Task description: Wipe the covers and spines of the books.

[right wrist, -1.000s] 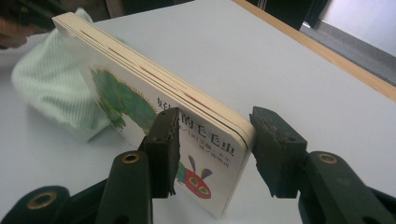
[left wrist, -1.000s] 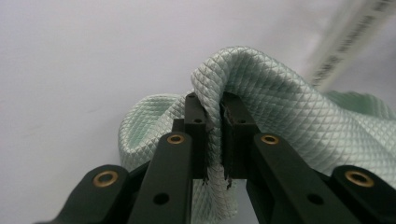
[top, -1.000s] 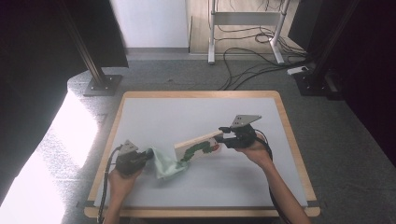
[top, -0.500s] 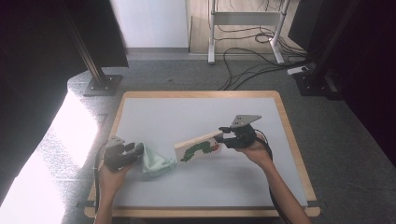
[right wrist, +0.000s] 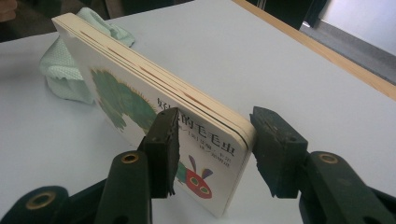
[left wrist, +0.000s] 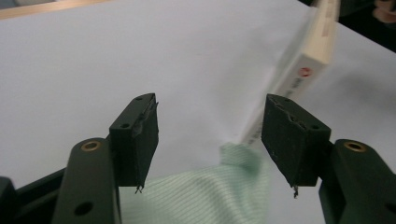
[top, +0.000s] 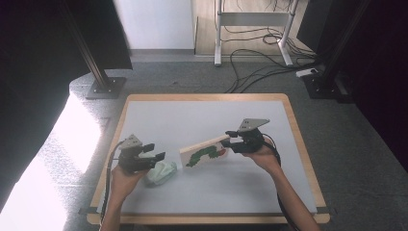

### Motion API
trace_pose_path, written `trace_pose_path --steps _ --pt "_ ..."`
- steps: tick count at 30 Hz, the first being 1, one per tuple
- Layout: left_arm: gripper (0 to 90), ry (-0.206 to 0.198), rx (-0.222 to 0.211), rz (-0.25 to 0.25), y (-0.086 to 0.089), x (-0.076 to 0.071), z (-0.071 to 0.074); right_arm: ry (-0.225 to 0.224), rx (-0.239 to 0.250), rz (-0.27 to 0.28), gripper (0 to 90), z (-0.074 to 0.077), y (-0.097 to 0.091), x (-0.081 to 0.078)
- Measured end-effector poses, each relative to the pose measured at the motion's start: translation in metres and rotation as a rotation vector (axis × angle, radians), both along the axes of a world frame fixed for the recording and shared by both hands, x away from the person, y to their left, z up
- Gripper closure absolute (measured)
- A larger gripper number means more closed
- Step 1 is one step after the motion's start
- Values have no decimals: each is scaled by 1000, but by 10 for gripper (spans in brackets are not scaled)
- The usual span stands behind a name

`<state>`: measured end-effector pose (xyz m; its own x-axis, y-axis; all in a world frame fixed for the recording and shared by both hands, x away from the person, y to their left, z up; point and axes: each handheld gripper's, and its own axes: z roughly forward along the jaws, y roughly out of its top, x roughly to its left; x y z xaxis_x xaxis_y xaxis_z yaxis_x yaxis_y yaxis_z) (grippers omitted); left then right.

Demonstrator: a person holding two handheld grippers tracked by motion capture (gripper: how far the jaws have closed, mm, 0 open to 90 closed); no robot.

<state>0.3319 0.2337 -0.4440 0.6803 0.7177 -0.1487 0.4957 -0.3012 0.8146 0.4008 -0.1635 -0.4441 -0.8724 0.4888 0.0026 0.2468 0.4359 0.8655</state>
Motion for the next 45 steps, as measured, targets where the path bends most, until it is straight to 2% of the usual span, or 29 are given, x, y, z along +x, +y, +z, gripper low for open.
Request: trace_pose_path --steps 2,5,7,13,16,17,19,23,30,34,41,45 --pt "362 6 -10 -47 -11 -1 0 1 0 1 513 0 0 0" --pt "367 9 -14 -71 -16 -1 -1 0 1 0 513 0 0 0" --pt "381 12 -20 -106 -25 0 -1 0 1 -1 513 0 0 0" --pt "440 12 -9 -144 -43 7 0 3 4 -2 513 0 0 0" --pt "497 16 -1 -154 -49 10 -1 4 4 -1 513 0 -1 -1" --pt "526 17 -19 -167 -51 13 -1 5 5 0 514 0 -1 -1" --pt "585 29 -23 -186 -53 14 -1 6 6 -1 515 0 -1 -1" --pt "659 23 -15 -193 -56 11 -1 9 10 -2 516 -1 -2 -2" --pt "656 15 2 -205 -60 4 1 12 8 0 506 -1 -4 -7" --pt "638 6 11 -209 -64 -4 1 16 -16 3 477 -4 -6 -13" --pt "592 7 3 -225 -71 -14 -3 25 -18 6 464 -9 -12 -22" --pt "573 4 13 -237 -76 -19 -7 28 -17 8 464 -12 -16 -31"
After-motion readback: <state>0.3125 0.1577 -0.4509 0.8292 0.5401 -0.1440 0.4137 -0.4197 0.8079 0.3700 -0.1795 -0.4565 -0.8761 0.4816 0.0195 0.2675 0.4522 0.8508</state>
